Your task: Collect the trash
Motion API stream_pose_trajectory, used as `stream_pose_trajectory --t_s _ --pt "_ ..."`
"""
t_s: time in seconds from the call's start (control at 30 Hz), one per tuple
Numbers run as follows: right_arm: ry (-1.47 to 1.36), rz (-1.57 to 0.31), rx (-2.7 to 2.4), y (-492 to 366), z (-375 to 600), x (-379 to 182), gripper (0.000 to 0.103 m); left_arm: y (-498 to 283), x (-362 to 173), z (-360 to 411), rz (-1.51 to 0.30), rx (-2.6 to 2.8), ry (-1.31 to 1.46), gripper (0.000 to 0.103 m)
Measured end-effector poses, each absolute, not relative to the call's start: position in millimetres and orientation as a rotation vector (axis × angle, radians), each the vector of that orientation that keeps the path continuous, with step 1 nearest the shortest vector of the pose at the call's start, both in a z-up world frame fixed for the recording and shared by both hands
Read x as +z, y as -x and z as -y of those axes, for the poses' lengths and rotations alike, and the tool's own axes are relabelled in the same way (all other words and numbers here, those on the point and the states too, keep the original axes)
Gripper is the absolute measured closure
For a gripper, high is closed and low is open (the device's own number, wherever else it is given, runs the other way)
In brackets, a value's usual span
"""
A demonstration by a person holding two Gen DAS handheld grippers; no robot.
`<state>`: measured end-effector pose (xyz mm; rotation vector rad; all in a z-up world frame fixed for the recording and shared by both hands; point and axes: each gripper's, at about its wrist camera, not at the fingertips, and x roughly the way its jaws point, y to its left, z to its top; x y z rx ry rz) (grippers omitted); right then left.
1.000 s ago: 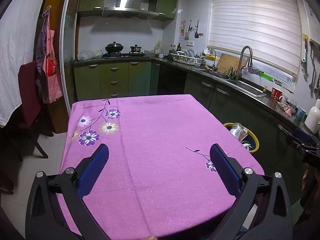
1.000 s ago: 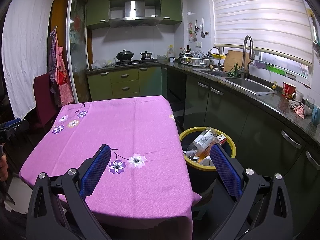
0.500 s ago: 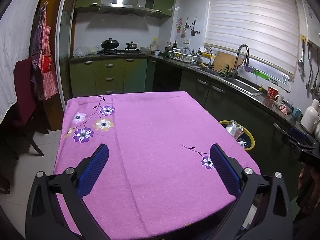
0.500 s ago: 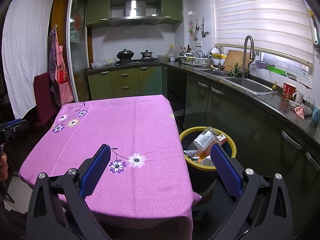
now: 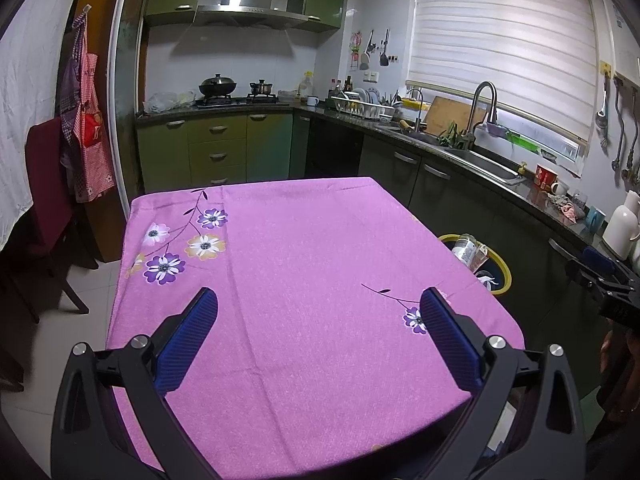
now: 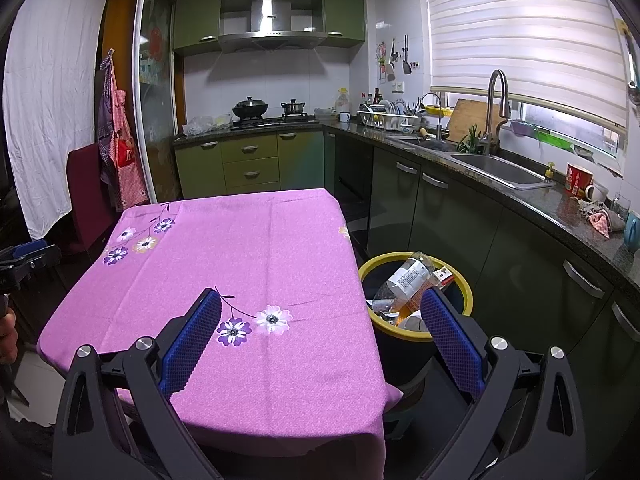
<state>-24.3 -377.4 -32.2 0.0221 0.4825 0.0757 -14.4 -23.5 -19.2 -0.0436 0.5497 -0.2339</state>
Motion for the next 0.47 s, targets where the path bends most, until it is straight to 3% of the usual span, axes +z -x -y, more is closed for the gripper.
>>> stream_pose_trajectory --t_s 0.47 --pt "0.005 -0.503 0.083 7 377 -43 0.005 -20 -29 17 -0.588 -0.181 0.034 0.006"
